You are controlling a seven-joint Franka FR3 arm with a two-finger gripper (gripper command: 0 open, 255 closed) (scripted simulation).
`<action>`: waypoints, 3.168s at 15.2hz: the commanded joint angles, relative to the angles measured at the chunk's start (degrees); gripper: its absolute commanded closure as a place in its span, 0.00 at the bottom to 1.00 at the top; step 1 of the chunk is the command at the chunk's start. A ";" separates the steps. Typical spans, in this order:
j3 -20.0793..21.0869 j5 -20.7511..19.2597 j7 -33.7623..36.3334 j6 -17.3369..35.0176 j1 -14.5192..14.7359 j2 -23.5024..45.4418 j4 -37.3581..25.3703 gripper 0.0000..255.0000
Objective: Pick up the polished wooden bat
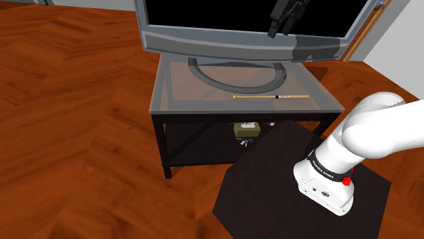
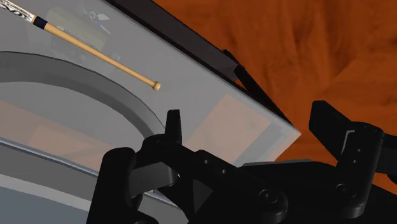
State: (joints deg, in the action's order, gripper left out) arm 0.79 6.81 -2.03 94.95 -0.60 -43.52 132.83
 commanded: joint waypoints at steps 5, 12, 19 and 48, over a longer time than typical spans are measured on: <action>-3.51 -2.98 -8.88 3.91 0.67 -2.63 7.58 0.00; -10.89 -9.73 -24.64 12.03 0.70 -3.76 18.11 0.00; -19.88 -17.61 -40.62 22.92 -0.11 1.34 24.38 0.00; -42.54 -15.79 -77.92 57.87 8.56 37.14 23.39 1.00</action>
State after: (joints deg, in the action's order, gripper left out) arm -41.74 -8.99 -79.92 152.49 7.93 -6.64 156.27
